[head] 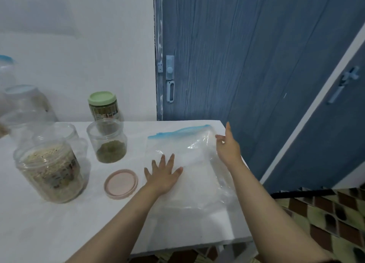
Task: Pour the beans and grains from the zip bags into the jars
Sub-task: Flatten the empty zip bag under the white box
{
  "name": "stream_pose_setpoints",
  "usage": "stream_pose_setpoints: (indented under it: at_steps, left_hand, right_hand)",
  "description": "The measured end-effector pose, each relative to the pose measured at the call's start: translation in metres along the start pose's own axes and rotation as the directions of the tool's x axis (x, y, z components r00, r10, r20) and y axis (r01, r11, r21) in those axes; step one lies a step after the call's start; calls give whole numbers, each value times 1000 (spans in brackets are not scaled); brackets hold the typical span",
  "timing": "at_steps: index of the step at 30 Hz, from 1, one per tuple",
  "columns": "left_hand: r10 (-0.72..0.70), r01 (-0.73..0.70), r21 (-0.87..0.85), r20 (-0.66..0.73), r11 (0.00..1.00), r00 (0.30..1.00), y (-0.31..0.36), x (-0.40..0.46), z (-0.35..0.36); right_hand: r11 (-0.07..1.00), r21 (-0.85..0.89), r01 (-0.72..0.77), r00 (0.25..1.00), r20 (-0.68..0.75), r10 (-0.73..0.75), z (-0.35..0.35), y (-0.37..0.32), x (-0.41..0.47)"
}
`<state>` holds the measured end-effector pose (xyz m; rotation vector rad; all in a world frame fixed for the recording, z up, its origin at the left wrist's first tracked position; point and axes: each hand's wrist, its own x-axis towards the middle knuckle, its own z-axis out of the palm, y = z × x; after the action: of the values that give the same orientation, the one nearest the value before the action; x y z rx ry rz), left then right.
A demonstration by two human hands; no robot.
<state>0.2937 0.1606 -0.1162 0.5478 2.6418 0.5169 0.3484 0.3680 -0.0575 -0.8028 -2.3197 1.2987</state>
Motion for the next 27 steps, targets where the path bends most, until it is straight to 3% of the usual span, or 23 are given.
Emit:
stream_pose_setpoints:
  at_steps: [3,5,11,15,18,21,25,27]
  left_hand:
    - [-18,18,7,-22,1000,1000,4,1,3]
    - [-26,25,-20,-29,999,999,6,3,2]
    - [-4,0,-123,-29,992,1000,6,4,-2]
    - [29,-30,-130,-15,991,999,4,4,0]
    - [21,-21,-23,-20,1000,1000,2,6,7]
    - [1,-1,40,-20,999,1000,4,7,10]
    - [-20,20,20,0,1000,1000,8,9,7]
    - [-23,23,-50,12,998,1000,10,10,0]
  right_hand:
    - [954,-299,-19,996,78,44,-19,25,-10]
    - [956,-286,-65,983,147,111,-24,36,-16]
    - [977,-141,-159,981,88,173,-30,41,-24]
    - [982,-186,-42,998,27,48,-37,18,-28]
    - [907,-420,25,997,-50,-51,-48,-7,-33]
    - [842,-532,87,974,-132,-184,-58,-32,-40]
    - [820,-539,191,921,-189,-340,-61,-51,-44]
    - [860,-449,242,915,-188,-356,-58,-58,-47]
